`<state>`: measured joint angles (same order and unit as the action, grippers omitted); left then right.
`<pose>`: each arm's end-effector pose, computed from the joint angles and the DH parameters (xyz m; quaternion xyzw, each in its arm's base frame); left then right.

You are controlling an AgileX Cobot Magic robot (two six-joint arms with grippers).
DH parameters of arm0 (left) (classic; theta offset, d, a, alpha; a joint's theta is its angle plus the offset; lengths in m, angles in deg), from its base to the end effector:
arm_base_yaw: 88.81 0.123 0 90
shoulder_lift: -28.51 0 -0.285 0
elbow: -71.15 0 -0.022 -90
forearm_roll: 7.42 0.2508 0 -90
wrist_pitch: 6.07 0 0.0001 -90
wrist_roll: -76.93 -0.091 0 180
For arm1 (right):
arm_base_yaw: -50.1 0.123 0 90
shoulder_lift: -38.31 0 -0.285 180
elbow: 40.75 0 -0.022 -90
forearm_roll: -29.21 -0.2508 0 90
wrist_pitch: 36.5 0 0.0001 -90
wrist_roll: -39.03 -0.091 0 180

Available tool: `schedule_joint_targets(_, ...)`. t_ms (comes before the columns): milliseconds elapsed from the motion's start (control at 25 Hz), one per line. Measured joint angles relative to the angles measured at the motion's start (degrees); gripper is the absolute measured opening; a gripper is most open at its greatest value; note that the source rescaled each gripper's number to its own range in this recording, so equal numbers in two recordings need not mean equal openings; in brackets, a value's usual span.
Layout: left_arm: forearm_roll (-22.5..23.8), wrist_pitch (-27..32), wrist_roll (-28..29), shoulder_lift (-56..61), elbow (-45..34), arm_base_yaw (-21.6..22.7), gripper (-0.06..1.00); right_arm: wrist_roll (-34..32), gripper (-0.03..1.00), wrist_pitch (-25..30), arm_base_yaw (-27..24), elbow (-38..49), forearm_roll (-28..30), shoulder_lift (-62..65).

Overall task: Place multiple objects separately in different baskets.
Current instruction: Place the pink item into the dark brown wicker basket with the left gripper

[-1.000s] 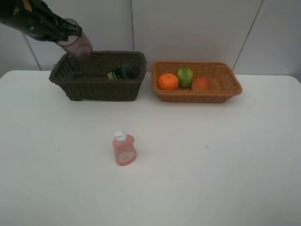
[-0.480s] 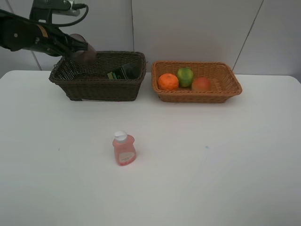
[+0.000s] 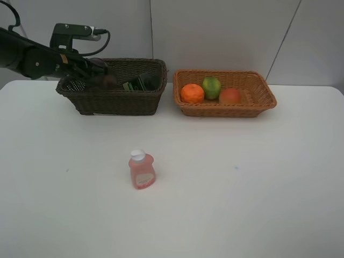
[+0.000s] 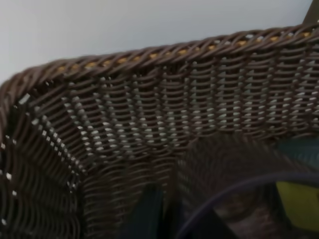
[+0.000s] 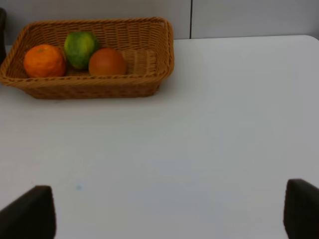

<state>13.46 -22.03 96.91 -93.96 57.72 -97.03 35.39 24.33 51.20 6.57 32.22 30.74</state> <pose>0.4154 -0.0690 0.1520 0.0876 0.8650 -0.0772 0.4881 -0.0080 -0.0043 0.2833 0.0201 0.8462 -0.0042 0.5324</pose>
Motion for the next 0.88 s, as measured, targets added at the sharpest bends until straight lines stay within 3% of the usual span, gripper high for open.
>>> schedule_joint_targets(400, 0.0, 0.1, 0.1, -1.8, 0.8, 0.7, 0.0, 0.0, 0.98, 0.0, 0.0, 0.0, 0.0, 0.0)
schedule_joint_targets(520, 0.0, 0.9, 0.1, -1.8, 0.8, 0.7, 0.04, 0.0, 0.98, 0.0, 0.0, 0.0, 0.0, 0.0)
schedule_joint_targets(640, -0.1, 1.4, 0.1, -1.8, 0.8, 0.7, 0.28, 0.0, 0.98, 0.0, 0.0, 0.0, 0.0, 0.0)
schedule_joint_targets(800, -2.2, 1.6, 0.1, -1.8, 0.8, 0.7, 0.77, 0.0, 0.98, 0.0, 0.0, 0.0, 0.0, 0.0)
schedule_joint_targets(880, -3.2, 1.6, 0.1, -1.8, 0.8, 0.7, 0.89, 0.0, 0.98, 0.0, 0.0, 0.0, 0.0, 0.0)
